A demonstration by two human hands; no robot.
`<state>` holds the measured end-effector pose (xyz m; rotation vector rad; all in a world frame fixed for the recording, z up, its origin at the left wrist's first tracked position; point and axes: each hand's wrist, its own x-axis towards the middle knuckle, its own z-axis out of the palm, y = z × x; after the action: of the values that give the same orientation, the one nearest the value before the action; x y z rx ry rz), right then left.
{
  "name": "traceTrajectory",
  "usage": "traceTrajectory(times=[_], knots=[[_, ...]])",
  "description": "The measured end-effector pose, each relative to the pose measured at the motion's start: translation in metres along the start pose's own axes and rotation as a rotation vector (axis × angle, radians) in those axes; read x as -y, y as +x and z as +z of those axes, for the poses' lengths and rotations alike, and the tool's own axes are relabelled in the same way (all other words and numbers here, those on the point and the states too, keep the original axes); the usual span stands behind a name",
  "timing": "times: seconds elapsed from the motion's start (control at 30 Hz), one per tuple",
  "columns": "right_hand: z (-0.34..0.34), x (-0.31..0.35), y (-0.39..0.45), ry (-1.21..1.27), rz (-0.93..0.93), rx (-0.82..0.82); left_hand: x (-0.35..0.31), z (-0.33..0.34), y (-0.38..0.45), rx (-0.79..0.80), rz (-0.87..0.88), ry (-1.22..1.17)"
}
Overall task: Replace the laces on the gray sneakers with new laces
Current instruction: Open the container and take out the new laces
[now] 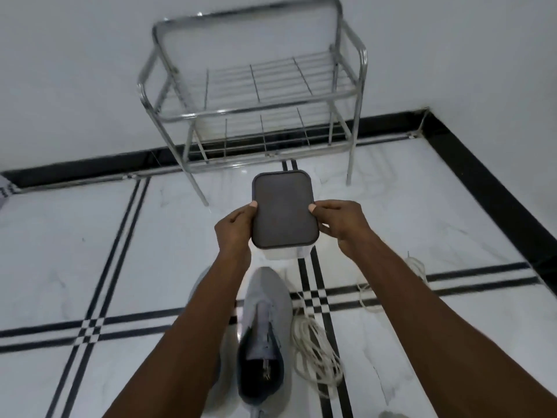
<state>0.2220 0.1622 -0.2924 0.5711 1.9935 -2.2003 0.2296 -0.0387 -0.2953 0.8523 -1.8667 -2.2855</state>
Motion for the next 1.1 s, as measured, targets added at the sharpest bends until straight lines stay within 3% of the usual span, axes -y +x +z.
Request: traceTrajectory(times=[0.33, 0.63, 0.9, 1.1], knots=[[0.080, 0.132, -0.013, 0.058, -0.282, 0.256, -0.147, -0.018, 0.013, 0.069, 0.178, -0.135], [0.149, 0.214, 0.069, 0.036, -0.369, 0.186, -0.222, -0.001, 0.088, 0.012, 0.290, -0.124], [0.192, 0.242, 0.119, 0.050, -0.381, 0.225, -0.263, 0.011, 0.151, -0.092, 0.321, -0.030], [0.198, 0.230, 0.141, -0.004, -0.372, 0.211, -0.270, 0.019, 0.169, -0.079, 0.361, 0.029]])
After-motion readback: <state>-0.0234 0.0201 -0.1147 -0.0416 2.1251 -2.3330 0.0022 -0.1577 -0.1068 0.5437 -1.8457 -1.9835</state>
